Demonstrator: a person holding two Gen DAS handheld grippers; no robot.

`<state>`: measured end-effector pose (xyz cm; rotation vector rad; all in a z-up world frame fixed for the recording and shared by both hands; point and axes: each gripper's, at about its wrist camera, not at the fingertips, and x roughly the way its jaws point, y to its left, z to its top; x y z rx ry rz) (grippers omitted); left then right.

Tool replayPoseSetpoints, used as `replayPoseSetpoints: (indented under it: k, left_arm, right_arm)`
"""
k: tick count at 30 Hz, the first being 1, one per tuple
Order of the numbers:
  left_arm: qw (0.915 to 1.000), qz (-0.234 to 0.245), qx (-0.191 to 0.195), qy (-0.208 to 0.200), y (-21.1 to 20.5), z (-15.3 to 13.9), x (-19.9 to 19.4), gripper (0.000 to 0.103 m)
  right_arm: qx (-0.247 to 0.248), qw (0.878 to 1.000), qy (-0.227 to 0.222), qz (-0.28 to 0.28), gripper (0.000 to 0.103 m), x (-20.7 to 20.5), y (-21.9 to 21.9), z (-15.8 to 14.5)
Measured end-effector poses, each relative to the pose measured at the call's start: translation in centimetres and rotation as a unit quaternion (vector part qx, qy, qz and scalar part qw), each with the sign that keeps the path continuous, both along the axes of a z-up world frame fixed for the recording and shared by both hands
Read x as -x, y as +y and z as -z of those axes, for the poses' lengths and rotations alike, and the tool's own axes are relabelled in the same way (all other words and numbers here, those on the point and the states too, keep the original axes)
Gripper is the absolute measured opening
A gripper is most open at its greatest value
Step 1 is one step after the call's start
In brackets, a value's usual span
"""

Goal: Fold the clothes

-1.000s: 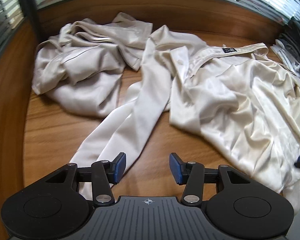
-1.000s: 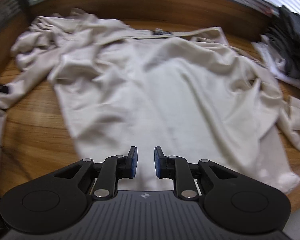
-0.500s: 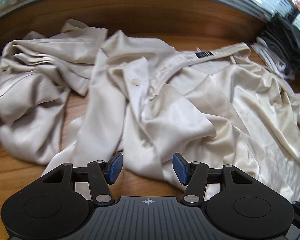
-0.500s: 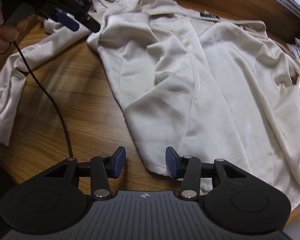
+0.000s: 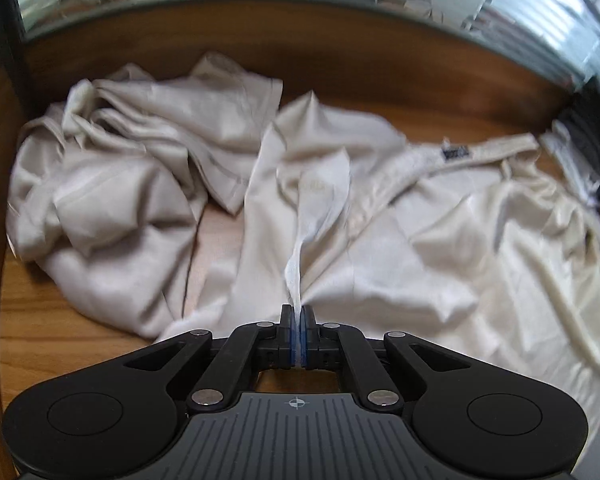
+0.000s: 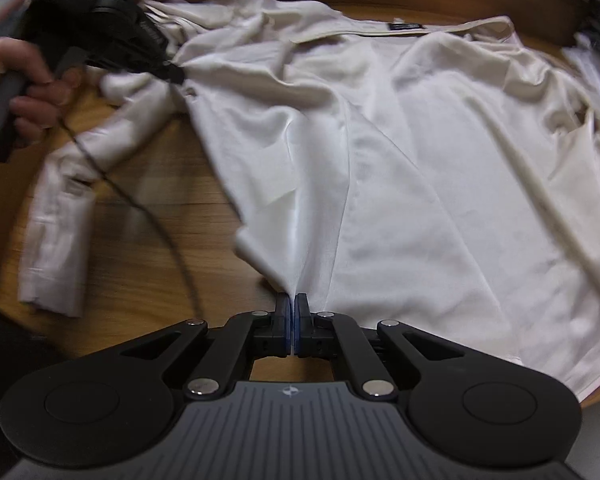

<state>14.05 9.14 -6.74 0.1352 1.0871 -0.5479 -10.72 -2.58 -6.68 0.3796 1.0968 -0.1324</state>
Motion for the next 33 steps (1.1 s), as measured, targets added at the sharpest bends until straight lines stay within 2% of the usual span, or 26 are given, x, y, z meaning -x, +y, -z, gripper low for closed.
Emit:
replayPoseSetpoints:
  k: [4,9,13,16,21,27,30,32,33]
  left_arm:
    - [0.999,0.02,0.029,-0.027,-1.4,-3.7,-0.1,0.004]
    - [0.993,0.075,0.069,-0.059,-6.2,-7.7,0.8,0.004]
    - [0.986,0.128,0.079,-0.072,-11.8,-8.9,2.2,0.004]
    - [0.9804,0.164,0.078,-0.077,-16.2,-9.4,2.0,0.004]
    - [0.9681,0.229,0.063,-0.081,-23.8,-8.7,2.7,0.004]
    - [0.9546,0.29,0.032,-0.059,-30.6,-5.1,4.4,0.006]
    - [0.9473,0.317,0.015,-0.043,-32.9,-3.1,5.6,0.014]
    - [0.9443,0.327,0.012,-0.04,-32.9,-2.6,6.1,0.032]
    - [0.9431,0.33,0.012,-0.04,-32.8,-2.4,6.3,0.037]
  right_arm:
    - [-0.042,0.999,-0.021,0.009,0.001,1.5,0.6,-2.1]
    - [-0.069,0.994,-0.059,0.061,0.001,4.1,-0.6,-5.1]
    - [-0.098,0.982,-0.092,0.131,0.001,7.2,-3.4,-6.3]
    - [-0.115,0.97,-0.099,0.189,0.001,9.6,-5.8,-5.6]
    - [-0.132,0.948,-0.095,0.275,0.001,13.5,-8.5,-3.1]
    - [-0.139,0.924,-0.069,0.35,0.001,16.1,-10.1,1.2]
    - [-0.124,0.918,-0.045,0.373,0.007,16.9,-10.6,2.6]
    - [-0.102,0.921,-0.029,0.375,0.007,17.0,-10.6,2.9]
    - [-0.093,0.924,-0.026,0.371,0.007,16.9,-10.6,2.8]
